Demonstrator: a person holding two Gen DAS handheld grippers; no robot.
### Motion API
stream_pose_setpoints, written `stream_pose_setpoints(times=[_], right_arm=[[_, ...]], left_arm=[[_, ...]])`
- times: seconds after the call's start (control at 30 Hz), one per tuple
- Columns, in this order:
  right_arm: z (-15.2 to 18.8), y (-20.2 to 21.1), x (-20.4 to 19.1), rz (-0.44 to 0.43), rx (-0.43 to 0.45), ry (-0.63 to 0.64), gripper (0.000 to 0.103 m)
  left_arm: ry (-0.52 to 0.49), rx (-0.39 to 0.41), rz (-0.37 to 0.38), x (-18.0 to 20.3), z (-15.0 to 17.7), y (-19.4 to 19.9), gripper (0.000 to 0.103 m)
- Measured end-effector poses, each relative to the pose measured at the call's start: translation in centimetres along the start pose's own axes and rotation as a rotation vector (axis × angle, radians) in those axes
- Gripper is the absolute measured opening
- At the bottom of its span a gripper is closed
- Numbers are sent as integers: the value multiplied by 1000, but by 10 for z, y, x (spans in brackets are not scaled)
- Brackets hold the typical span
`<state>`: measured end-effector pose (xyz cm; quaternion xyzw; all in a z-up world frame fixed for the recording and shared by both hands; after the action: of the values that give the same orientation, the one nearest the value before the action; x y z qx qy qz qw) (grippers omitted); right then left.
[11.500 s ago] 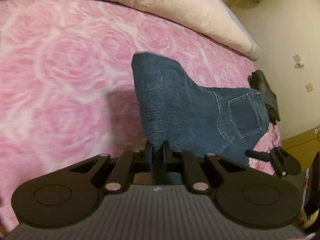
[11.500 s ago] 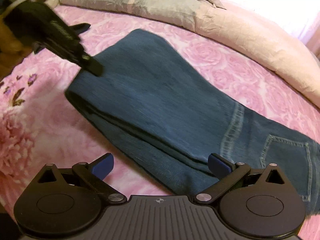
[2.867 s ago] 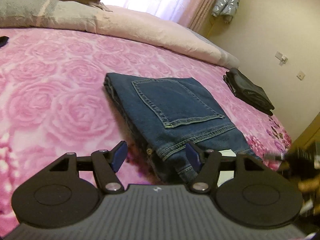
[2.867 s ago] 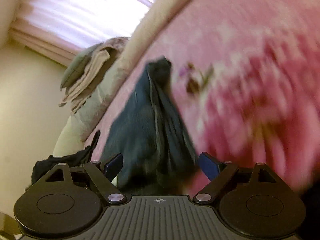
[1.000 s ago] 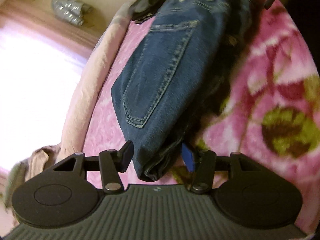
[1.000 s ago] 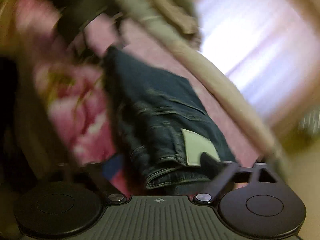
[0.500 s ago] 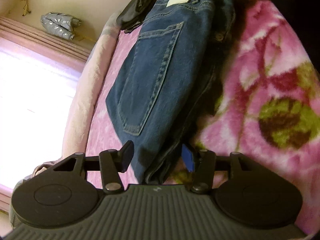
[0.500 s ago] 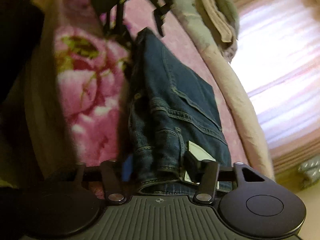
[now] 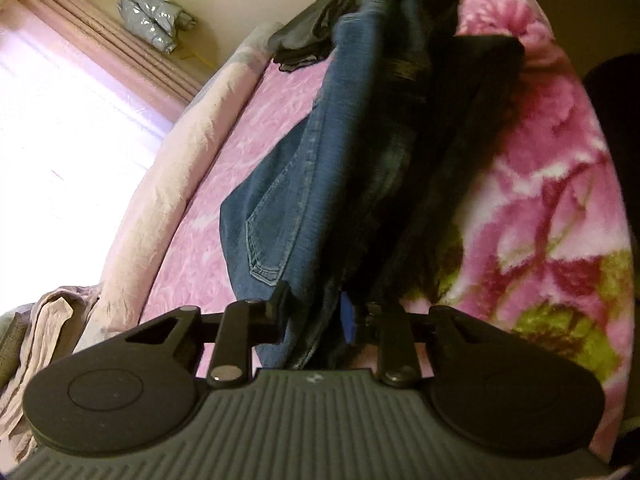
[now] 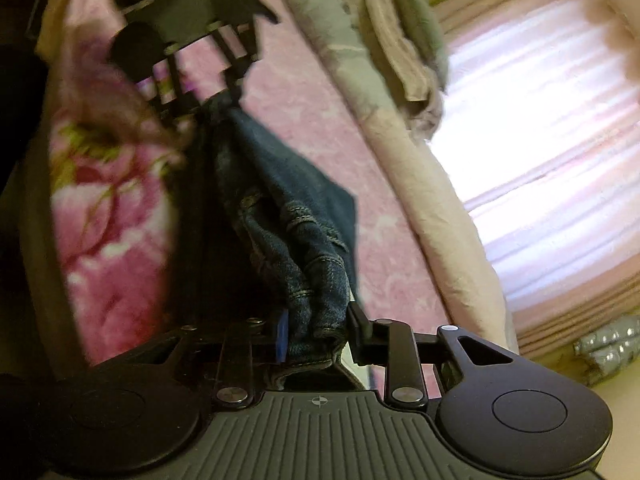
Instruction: Fold clothes
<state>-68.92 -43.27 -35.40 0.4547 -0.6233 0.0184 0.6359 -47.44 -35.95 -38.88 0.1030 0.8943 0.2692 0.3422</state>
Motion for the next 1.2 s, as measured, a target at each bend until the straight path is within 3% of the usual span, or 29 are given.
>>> stream_pose_setpoints(times=[0.13,0.27,0.3,0.37,0.43,0.53,0.7,0.83,1.03,1.2], right_arm=[[2,-3,-32,24,-2,40,29],[0,-3,-43,54,-20,3,39],[1,-1,-43,53,-19,-30,42],[6,5,-41,51,-15,-133,60],[18,8,-41,46,-31,-218,69],[28,7,-51,79,-68,-181,69],[31,3,-51,102,-35,-130,69],[35,-3,-48,71,-24,-174,69],[42,8,-46,107,-4,-246,69],[52,16,-40,98,12,-331,69]], left_arm=[[-16,-6,-6,5,3,-3,23],[14,-6,-3,0,4,1,23],[16,-6,-3,-1,5,1,23],[21,-6,-8,-3,4,3,23],[20,-9,-9,-3,4,2,23],[-9,-11,-31,5,5,3,24],[-69,-7,-66,24,-1,13,24],[-96,57,-6,51,-19,34,38],[-111,159,75,92,-61,44,52],[-140,163,66,108,-93,19,55]])
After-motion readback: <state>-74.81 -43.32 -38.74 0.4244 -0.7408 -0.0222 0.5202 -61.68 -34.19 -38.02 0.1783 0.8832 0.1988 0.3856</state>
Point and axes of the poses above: each gripper's, at about its wrist camera, not at the fingertips, and y roughly against the way its jaws point, x to its right, z to its underside, the point moved 1 cm from there along -y, roughly the way its jaws point, and after that the axes turned 13 degrees about y, right-handed, at the moved point
